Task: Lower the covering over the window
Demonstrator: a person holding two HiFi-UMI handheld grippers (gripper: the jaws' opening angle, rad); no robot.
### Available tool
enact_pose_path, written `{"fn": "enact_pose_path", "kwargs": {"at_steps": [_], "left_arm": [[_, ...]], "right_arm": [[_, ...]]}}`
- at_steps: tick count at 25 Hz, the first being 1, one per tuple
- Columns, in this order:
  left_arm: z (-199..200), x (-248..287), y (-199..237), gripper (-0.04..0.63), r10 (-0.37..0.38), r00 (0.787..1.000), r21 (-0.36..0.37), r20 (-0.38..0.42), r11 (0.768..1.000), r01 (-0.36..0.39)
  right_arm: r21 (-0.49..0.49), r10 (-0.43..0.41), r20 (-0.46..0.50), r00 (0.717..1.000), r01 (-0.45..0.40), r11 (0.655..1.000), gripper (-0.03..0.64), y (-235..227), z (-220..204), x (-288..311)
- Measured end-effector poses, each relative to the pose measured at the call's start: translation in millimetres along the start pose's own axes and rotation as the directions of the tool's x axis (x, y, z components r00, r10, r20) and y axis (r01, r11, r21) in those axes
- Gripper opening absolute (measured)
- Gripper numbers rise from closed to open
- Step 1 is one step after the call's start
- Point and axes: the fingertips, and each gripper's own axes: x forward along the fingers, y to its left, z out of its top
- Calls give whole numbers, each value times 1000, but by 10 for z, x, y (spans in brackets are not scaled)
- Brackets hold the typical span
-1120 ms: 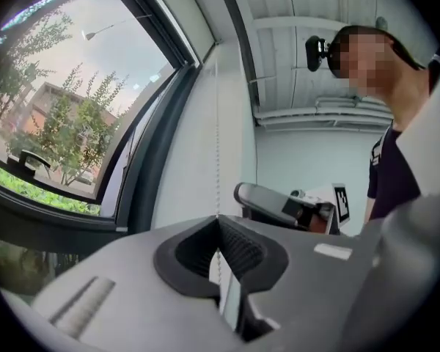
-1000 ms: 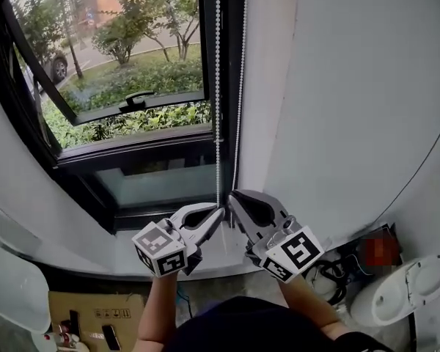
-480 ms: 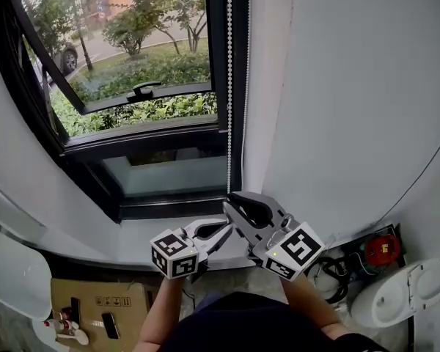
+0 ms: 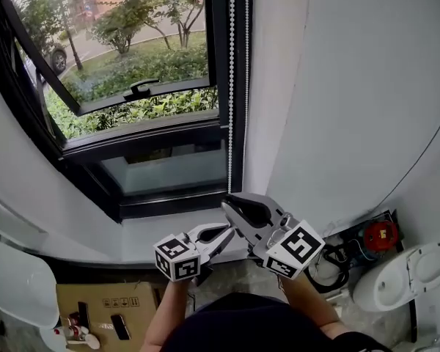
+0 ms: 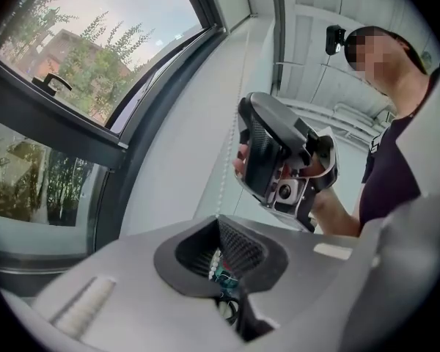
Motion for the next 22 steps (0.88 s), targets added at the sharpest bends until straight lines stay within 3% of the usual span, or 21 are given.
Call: {"fn": "enact_pose_path", "kwargs": {"at_steps": [5,8,12,22], "left_arm": [[-318,-42,-69,11,-17,996,48,-83,999,21],[-433,-104,-81,11,-47,998,5,-35,999,47],[-484,-206,-120,11,-72,997,10,-16,997,72],[-527,-298,-367,11,-133,991,17,-8,991,134]], "right_arm": [[-47,-35,-40,999,33,998,14,193,-71,2],[-120,-103,-49,993,97,988,14,272,-101,-97],[-168,-233,-26,972,226,960,15,242,-71,-244],[-18,-175,-78,981,174,985,21,325,-188,-152]]}}
